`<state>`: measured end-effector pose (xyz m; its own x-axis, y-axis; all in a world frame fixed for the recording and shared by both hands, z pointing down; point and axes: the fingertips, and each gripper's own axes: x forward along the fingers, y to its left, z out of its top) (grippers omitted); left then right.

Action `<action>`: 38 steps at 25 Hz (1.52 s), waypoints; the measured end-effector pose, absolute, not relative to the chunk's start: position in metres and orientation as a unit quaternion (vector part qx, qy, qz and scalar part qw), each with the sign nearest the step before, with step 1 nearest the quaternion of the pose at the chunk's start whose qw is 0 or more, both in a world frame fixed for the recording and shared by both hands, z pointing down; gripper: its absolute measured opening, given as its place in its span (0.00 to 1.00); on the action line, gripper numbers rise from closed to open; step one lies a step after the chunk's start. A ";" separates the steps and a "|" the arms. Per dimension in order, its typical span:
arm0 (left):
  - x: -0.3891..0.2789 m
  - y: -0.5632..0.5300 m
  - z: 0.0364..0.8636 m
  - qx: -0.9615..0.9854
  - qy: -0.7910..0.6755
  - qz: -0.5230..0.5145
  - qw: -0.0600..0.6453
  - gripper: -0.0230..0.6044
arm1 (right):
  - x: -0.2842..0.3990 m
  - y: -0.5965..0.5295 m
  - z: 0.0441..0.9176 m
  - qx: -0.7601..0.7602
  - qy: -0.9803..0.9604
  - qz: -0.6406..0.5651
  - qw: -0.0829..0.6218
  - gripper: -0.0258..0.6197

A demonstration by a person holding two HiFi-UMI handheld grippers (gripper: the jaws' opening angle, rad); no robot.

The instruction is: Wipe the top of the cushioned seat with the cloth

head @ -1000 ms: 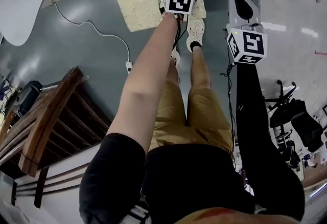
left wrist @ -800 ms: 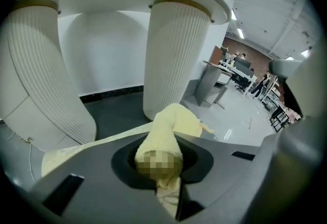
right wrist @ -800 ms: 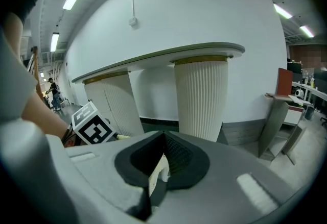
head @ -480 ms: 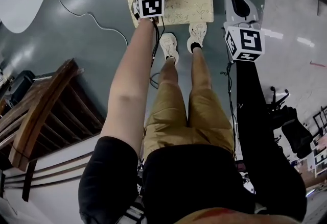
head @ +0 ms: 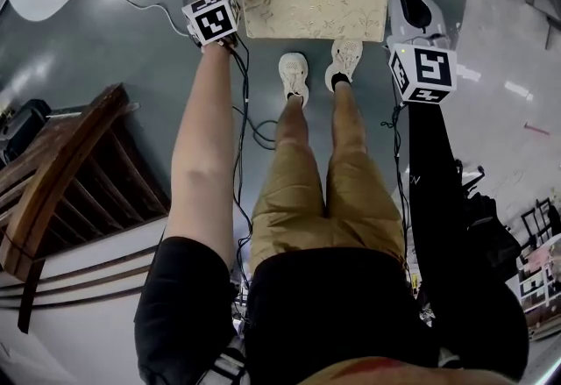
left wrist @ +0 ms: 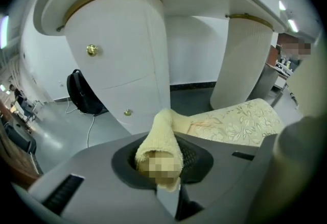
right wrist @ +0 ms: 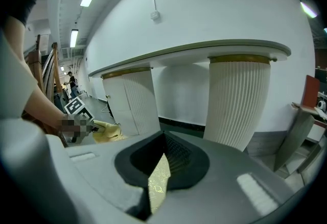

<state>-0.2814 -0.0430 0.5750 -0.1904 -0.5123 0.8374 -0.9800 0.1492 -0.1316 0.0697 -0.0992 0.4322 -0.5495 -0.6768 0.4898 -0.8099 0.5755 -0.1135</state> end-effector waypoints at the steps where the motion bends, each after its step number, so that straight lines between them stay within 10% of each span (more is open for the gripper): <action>1: -0.286 -0.039 0.574 0.543 -0.687 0.355 0.327 0.13 | 0.069 -0.098 0.433 0.430 -0.865 0.165 0.202 0.04; 11: -0.232 -0.061 0.539 0.599 -0.678 0.314 0.288 0.13 | 0.095 -0.095 0.431 0.454 -0.852 0.167 0.202 0.04; 26: 0.087 -0.064 0.529 0.817 -0.417 0.241 0.318 0.13 | 0.158 -0.082 0.433 0.504 -0.822 0.180 0.195 0.04; 38: 0.001 -0.054 0.593 0.735 -0.482 0.321 0.353 0.13 | 0.155 -0.074 0.432 0.506 -0.821 0.182 0.193 0.04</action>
<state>0.0007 -0.0544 0.5933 0.3291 -0.4807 0.8128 -0.9350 -0.2862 0.2094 0.1546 -0.0738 0.4319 -0.4144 -0.7599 0.5009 -0.9004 0.4224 -0.1042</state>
